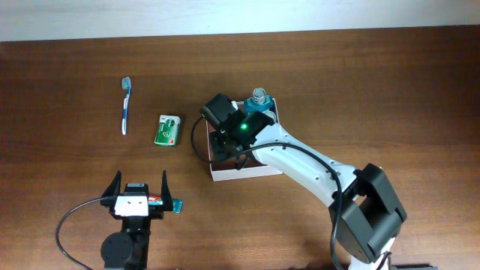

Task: Pack container
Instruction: 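Lower the blue razor into the box's left side and open the right gripper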

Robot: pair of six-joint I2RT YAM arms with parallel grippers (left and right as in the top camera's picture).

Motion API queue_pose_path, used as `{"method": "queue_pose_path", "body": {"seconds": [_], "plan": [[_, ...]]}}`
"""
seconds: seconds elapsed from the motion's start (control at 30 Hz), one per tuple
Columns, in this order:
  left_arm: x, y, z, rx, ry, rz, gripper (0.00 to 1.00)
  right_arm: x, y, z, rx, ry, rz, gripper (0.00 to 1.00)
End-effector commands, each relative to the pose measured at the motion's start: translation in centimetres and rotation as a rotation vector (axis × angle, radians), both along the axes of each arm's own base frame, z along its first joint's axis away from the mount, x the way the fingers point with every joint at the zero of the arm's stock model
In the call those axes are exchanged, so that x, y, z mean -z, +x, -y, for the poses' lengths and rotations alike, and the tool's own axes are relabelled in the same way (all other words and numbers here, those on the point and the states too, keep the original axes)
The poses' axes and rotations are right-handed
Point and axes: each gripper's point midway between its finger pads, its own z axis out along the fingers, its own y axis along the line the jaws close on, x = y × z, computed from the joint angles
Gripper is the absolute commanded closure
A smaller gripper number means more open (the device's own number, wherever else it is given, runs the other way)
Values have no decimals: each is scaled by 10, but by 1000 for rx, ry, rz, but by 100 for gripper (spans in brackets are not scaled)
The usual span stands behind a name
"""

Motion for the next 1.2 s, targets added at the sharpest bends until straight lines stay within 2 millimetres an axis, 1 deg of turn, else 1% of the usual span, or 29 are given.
{"method": "queue_pose_path", "body": {"seconds": [0.0,0.17,0.3,0.63,0.67,0.73,0.93,1.07,1.17], "plan": [[2,0,-1,-3,21,-8,1,11,-4,-6,-5,13,-24,96],[2,0,-1,-3,21,-8,1,23,-6,-17,-24,46,-56,96],[2,0,-1,-3,21,-8,0,33,-6,-17,-24,35,-71,96],[2,0,-1,-3,21,-8,1,45,-5,-18,-24,25,-82,96],[2,0,-1,-3,21,-8,1,46,-5,-18,-24,24,-83,93],[2,0,-1,-3,21,-8,1,46,-5,-18,-24,24,-82,87],[2,0,-1,-3,21,-8,1,46,-6,-15,-26,15,-90,78],[2,0,-1,-3,21,-8,1,40,-7,-15,-30,17,-86,77],[2,0,0,-3,20,-8,0,25,-5,-16,-32,40,-60,77]]}}
